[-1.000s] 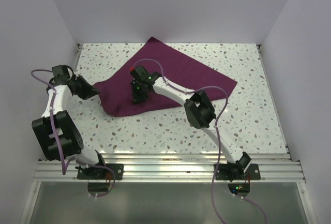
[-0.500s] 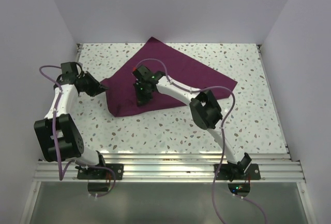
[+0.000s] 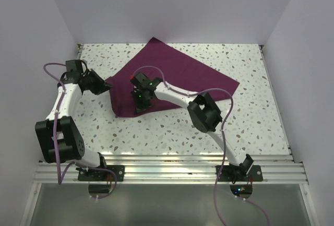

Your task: Prepare the surgical pack

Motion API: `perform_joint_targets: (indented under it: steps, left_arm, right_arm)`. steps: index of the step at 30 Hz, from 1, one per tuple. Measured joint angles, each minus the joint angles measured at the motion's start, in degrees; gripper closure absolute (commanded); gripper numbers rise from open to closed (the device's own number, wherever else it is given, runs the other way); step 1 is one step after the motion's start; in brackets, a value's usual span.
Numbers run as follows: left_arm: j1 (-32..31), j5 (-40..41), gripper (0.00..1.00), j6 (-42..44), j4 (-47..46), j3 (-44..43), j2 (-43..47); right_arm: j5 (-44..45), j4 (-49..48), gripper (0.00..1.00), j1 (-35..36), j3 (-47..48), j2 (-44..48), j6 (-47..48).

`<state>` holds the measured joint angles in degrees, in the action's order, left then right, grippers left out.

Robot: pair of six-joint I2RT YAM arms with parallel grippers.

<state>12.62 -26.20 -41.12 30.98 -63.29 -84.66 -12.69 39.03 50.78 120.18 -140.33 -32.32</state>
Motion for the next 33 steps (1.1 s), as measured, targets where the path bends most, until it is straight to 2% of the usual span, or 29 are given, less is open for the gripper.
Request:
perform_joint_targets:
  steps: [7, 12, 16, 19, 22, 26, 29, 33]
  left_arm:
    - [-3.72, 0.02, 0.98, -1.64, 0.0, -2.73, 0.26]
    - [-6.36, 0.04, 0.98, -2.32, 0.11, -4.94, 0.39]
    - [-9.7, 0.5, 0.99, -2.86, 0.33, -8.0, 0.11]
    - [-13.14, 0.94, 1.0, -2.91, 0.11, -10.93, -1.09]
    - [-17.31, 1.16, 1.0, -3.04, 0.0, -14.34, -3.76]
    - [-21.73, 1.38, 1.0, -3.1, -0.02, -18.38, -8.39]
    - [-25.27, 1.38, 1.0, -3.15, 0.02, -22.03, -12.92]
    - [-29.99, 1.29, 1.0, -3.15, 0.13, -27.12, -19.28]
  right_arm:
    - [-1.31, -0.13, 1.0, -0.24, -0.42, -0.28, -0.22]
    - [-1.79, 1.73, 1.0, -3.74, -0.2, 2.23, -0.26]
    - [-1.51, 1.75, 1.0, -12.72, -3.76, 10.95, -0.26]
    - [0.98, 1.6, 1.0, -22.82, -9.18, 19.08, 0.33]
    - [4.55, 1.25, 1.0, -33.16, -13.31, 23.08, 2.1]
    - [8.81, 1.53, 1.0, -39.32, -17.11, 21.66, 5.55]
    - [9.16, 1.77, 1.0, -39.01, -20.2, 18.27, 7.45]
    - [8.24, 2.56, 1.0, -37.9, -19.82, 13.07, 9.05]
